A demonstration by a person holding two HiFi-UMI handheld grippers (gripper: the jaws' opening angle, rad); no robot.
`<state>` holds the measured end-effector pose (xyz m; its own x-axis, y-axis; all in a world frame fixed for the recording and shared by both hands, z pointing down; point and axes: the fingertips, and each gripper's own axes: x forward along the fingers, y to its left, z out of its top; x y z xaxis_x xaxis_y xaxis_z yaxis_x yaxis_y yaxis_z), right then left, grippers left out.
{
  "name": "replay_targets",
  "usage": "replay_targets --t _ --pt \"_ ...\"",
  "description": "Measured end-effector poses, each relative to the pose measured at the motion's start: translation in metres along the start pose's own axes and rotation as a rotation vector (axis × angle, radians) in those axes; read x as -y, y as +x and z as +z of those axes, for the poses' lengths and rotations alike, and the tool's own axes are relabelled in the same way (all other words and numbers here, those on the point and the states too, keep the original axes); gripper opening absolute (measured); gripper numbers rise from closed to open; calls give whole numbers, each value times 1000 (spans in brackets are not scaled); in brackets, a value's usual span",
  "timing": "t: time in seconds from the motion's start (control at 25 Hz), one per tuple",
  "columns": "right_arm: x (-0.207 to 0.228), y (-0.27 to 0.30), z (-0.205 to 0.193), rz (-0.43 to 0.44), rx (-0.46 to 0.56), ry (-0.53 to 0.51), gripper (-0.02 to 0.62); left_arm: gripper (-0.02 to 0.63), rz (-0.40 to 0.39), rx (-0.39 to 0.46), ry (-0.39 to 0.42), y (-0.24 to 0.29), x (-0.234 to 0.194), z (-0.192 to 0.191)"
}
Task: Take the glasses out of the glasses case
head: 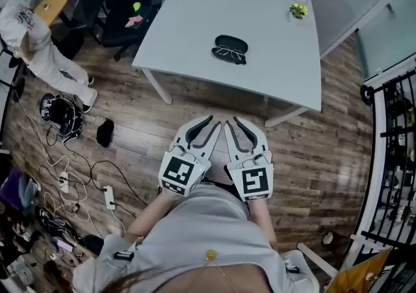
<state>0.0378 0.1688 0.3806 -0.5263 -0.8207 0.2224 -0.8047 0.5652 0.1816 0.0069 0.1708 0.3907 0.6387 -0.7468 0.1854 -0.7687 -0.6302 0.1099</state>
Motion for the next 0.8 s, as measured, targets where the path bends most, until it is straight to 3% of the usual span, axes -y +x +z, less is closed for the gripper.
replay_targets --t 0.36,0.8 --pt "23 78 13 -49 -21 -4 69 84 -48 -19 9 43 -73 15" --pt "37 132 17 -111 -48 -2 69 84 -100 -7 15 67 -120 27"
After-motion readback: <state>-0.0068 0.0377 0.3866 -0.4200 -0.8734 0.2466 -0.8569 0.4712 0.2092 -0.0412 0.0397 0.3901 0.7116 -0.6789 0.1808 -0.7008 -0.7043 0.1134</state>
